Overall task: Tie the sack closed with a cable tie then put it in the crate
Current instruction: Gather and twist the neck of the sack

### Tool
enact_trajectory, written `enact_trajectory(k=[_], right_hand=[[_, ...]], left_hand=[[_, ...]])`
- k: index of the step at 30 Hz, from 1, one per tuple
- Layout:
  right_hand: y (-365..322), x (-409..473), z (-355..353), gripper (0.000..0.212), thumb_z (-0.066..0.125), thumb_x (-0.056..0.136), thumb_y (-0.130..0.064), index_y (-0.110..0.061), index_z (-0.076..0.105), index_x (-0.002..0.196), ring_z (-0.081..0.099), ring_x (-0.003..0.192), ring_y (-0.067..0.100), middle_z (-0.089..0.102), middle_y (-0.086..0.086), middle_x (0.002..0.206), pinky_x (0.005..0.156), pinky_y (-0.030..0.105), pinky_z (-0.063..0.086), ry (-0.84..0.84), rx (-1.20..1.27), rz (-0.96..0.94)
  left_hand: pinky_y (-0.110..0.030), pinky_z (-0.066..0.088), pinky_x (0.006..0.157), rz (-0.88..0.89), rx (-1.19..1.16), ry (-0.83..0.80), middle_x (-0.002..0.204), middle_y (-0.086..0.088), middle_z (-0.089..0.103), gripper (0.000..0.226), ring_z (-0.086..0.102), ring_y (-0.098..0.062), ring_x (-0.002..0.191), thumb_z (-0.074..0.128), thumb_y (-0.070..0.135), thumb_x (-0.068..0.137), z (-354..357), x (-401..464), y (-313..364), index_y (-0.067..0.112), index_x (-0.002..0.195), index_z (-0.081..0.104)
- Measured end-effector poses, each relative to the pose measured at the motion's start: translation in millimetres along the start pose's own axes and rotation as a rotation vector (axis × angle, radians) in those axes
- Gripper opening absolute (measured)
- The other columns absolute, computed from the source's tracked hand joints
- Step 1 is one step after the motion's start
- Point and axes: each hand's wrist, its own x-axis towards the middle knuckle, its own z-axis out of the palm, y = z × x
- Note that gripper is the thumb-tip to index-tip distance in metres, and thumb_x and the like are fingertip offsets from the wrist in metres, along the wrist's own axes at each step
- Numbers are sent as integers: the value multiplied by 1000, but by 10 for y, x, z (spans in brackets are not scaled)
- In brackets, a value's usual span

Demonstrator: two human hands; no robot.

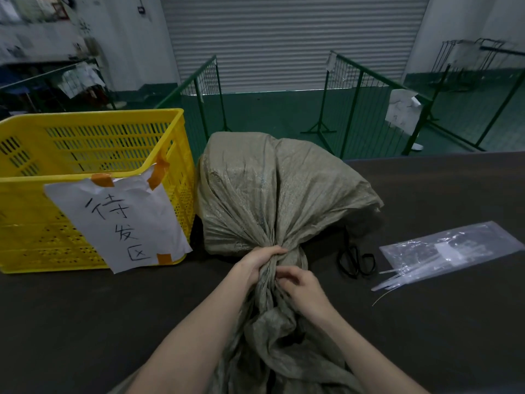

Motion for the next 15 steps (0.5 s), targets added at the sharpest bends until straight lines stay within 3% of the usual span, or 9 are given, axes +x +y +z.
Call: enact_trajectory(k=[3,5,7,10,12,15], right_hand=[[111,55,-123,21,58,83,3,-14,70,80,64,78,14,70,3,79,73,23,49,265,154,108],[177,119,-191,16,61,81,0,-13,67,87,63,88,22,68,8,88,77,30,49,395,194,179],[189,194,-231,24,62,83,-2,-8,58,105,60,96,25,63,10,103,77,32,48,379,287,308],[127,218,-223,25,61,86,-6,-8,52,109,59,79,19,62,9,91,60,27,46,232,442,474],[120,195,-187,23,61,86,-7,-1,58,108,63,76,21,66,11,87,60,28,48,191,447,473],[133,146,-116,20,58,88,-3,-1,62,107,67,80,24,70,14,90,72,34,55,223,424,367]], left_hand=[[-33,58,55,20,-98,36,91,-21,68,31,70,-25,63,61,7,84,63,8,-25,-6,112,62],[-33,59,58,24,-128,35,91,-20,67,34,70,-24,65,58,7,86,96,13,-26,-7,117,60],[-32,60,60,25,-141,33,92,-20,67,33,69,-25,70,57,9,88,134,-29,-3,-7,117,59],[-34,60,62,28,-146,50,97,-20,67,37,67,-28,81,58,13,89,139,-47,15,-6,120,58],[-33,59,63,24,-139,30,99,-20,68,40,67,-28,82,61,17,87,140,-76,14,-5,120,60],[-36,58,73,65,-118,28,105,-22,69,45,69,-29,86,71,19,80,121,-70,5,-4,118,63]])
